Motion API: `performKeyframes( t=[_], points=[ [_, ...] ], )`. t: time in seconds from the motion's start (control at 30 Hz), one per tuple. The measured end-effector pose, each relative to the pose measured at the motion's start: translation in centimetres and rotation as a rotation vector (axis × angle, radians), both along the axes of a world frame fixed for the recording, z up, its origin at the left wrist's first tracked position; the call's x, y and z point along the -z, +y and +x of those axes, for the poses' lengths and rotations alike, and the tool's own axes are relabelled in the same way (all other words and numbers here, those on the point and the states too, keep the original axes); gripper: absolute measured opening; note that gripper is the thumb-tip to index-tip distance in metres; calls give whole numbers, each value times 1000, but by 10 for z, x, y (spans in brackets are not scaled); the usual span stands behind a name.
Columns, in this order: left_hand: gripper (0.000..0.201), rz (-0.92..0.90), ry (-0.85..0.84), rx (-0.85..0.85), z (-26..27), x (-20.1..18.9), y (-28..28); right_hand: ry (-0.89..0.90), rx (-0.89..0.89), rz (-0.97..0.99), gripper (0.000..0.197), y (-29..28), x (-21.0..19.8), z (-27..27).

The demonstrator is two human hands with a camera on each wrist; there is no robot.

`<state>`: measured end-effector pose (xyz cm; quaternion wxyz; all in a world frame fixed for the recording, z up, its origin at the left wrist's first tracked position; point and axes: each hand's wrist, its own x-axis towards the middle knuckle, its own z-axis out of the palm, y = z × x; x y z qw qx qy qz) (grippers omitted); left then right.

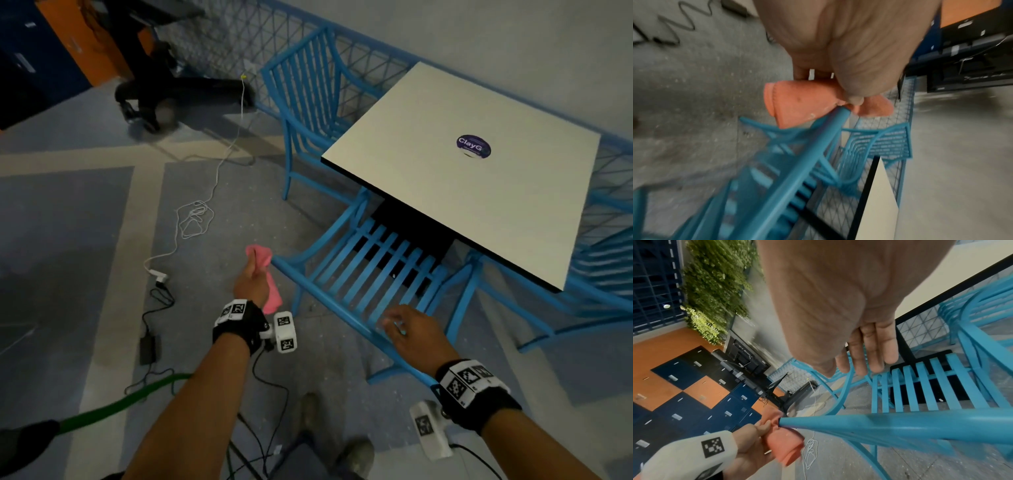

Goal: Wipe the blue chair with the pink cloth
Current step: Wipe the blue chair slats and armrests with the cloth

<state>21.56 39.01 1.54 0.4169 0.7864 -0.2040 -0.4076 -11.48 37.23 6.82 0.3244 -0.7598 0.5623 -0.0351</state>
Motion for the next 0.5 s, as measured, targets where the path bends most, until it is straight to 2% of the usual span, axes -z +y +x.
performKeyframes(
  t=[0.1,0.2,0.3,0.4,0.5],
  points=[
    [45,-54,121,-11,-38,0,-9,-2,71,-13,29,6,-1,-13],
    [55,-72,238,23,-104,9,10,12,134,1,29,16,2,-33],
    [37,-27,283,108,-170,13,44,10,167,14,26,25,5,-53],
    [28,20,306,286,-213,19,71,37,177,14,25,26,9,-70],
    [26,67,297,539,-220,21,87,36,165,1,27,31,13,-92]
  ],
)
